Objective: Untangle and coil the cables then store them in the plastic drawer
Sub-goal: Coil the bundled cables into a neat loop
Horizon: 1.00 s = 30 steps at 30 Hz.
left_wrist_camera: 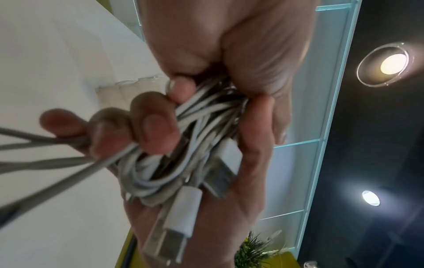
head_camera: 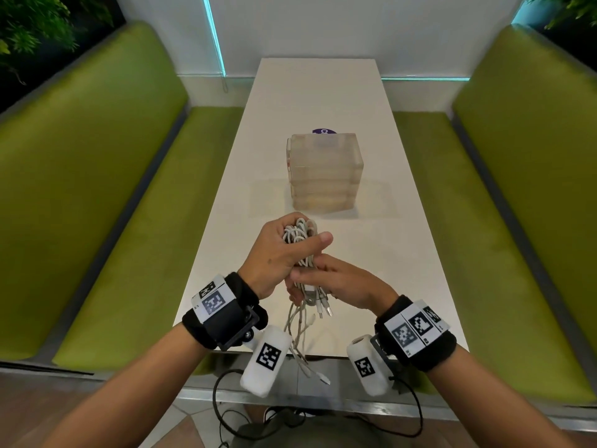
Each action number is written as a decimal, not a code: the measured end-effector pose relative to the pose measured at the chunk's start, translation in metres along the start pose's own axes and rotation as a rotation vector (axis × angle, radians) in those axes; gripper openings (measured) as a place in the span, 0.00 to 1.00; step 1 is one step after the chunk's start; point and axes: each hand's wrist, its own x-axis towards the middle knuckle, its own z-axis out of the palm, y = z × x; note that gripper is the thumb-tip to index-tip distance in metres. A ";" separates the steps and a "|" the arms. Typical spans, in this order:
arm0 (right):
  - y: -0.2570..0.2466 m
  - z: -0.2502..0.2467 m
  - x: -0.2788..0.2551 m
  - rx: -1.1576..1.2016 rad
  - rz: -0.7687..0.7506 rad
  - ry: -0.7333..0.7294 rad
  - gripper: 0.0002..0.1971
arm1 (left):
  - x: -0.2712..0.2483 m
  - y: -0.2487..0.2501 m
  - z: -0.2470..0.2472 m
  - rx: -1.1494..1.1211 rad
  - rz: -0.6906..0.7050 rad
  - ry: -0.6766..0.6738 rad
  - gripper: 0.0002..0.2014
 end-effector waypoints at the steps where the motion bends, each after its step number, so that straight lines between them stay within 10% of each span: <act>1: 0.000 -0.001 0.001 -0.038 0.007 -0.010 0.14 | 0.000 -0.001 0.001 0.001 -0.001 0.001 0.20; 16: -0.005 -0.003 0.009 -0.066 -0.006 0.088 0.11 | 0.007 -0.003 -0.002 0.032 0.120 0.039 0.15; 21: -0.010 -0.016 0.009 0.079 -0.105 0.305 0.14 | 0.010 -0.020 -0.012 -0.078 0.045 -0.106 0.56; 26: -0.031 -0.026 0.007 0.279 -0.201 0.397 0.08 | -0.001 -0.041 -0.002 0.148 -0.040 -0.298 0.15; 30: -0.033 -0.027 0.009 0.327 -0.208 0.461 0.07 | 0.000 -0.038 -0.001 0.156 -0.016 -0.269 0.09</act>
